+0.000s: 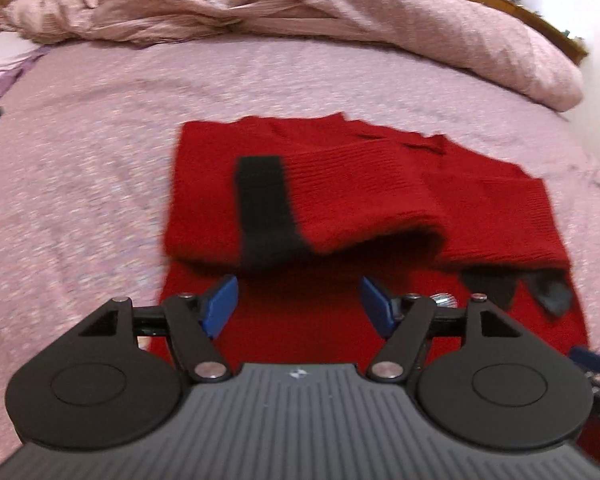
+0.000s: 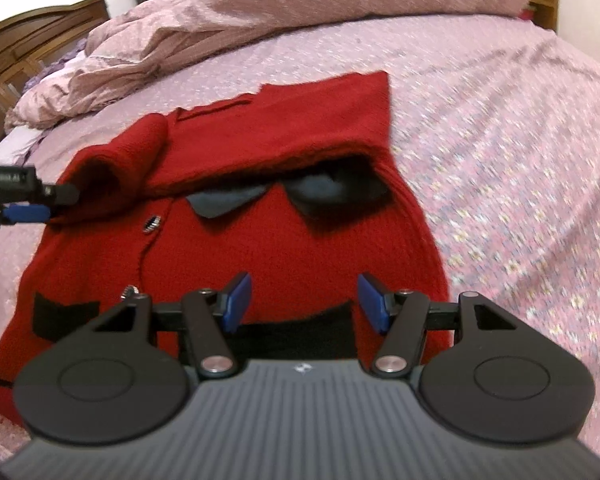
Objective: Fold small clothes
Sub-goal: 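Fold the held side edge over the cardigan body and open the left gripper, then close the right gripper on the black-cuffed opposite side edge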
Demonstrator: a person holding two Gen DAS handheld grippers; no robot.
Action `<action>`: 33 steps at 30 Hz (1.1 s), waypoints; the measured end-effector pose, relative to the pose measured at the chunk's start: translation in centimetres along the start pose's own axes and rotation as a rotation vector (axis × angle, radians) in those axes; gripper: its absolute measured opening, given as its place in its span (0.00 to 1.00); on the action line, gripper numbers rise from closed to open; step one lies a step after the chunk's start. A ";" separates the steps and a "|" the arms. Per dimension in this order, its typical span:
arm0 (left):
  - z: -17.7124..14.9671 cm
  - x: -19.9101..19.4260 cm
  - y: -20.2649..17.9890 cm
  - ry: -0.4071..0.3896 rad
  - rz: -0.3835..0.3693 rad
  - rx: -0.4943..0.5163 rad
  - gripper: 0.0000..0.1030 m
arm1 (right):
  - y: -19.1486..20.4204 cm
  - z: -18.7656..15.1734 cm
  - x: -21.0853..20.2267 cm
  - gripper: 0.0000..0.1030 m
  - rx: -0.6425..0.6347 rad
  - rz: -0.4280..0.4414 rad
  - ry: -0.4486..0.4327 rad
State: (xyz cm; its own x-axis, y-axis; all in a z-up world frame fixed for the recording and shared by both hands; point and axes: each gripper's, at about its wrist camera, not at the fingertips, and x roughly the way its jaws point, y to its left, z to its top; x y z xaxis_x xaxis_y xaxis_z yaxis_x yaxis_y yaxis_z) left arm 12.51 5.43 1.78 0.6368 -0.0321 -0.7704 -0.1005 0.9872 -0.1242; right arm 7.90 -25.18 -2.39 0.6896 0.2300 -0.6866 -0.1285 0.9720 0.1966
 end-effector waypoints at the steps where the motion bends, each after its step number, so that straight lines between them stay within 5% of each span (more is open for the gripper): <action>1: -0.3 -0.1 0.5 0.000 0.021 -0.001 0.72 | 0.5 0.3 0.1 0.59 -0.016 0.006 -0.003; 16: -1.9 0.4 5.3 0.026 0.126 -0.081 0.73 | 10.6 5.1 3.6 0.59 -0.326 0.091 -0.045; 33: -1.9 1.6 6.5 0.031 0.133 -0.101 0.74 | 20.1 6.8 8.2 0.59 -0.779 0.024 -0.126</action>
State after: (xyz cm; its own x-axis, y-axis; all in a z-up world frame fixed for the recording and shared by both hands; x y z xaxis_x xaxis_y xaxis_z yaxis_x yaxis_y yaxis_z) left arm 11.41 11.52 -1.41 0.5886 0.0918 -0.8032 -0.2602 0.9622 -0.0808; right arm 15.82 -4.06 0.75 0.7502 0.2894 -0.5945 -0.5741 0.7311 -0.3687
